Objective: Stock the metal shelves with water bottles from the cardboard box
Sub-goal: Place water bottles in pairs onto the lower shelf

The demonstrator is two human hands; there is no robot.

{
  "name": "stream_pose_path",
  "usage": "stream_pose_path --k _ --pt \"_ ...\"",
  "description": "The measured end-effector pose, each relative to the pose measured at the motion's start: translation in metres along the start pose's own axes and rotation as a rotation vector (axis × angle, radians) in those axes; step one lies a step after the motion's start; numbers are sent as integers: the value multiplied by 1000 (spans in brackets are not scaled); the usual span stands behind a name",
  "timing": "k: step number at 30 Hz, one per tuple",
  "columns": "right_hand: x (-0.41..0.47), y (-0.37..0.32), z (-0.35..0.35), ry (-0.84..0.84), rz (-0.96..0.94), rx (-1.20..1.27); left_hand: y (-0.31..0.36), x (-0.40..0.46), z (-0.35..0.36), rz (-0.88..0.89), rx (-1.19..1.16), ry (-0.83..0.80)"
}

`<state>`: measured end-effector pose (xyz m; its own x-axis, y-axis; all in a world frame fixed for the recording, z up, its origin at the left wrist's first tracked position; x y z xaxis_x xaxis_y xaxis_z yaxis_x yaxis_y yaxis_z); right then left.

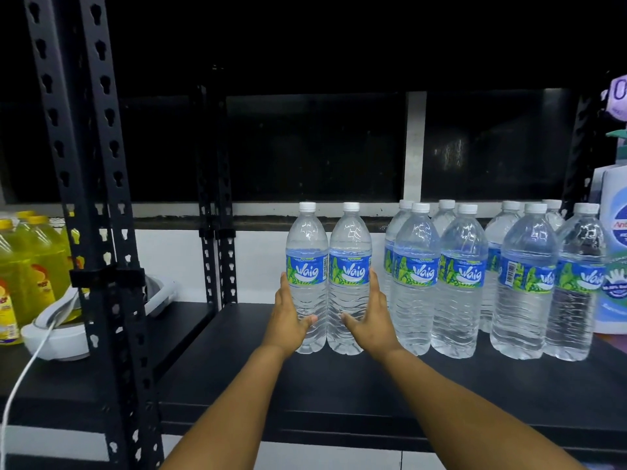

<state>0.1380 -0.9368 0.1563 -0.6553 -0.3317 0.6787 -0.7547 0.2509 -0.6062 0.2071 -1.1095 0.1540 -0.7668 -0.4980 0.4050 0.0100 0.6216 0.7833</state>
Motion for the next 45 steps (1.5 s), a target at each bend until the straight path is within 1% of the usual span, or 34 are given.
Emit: stream_pose_path --k 11,15,21,29,33,39,45 --pt "-2 -1 0 -2 22 -14 2 0 -2 -41 -8 -56" --pt "-3 -3 1 3 22 -14 4 -1 -1 -47 -17 -18" --pt "-5 -7 5 65 62 -38 5 -7 3 -61 -14 61" --pt "-6 -7 6 65 75 -40 -1 -3 -2 -61 -41 23" --pt "-7 -10 5 21 76 -24 0 -7 -3 -70 -20 10" --pt "-13 -13 1 -61 95 -17 -1 -20 -3 -63 101 -23" --pt "-36 -7 0 -197 150 -124 -5 -33 -6 -32 177 -76"
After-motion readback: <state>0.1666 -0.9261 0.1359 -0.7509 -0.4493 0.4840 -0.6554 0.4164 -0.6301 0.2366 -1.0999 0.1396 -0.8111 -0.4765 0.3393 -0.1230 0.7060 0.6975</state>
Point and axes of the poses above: each hand's wrist, its own x-axis towards the middle knuckle, its own z-axis out of the palm, y = z × x, the point moved 3 cm from there along x, towards the middle knuckle, and after that the axes turned 9 degrees about -z, right-handed, at the moved point
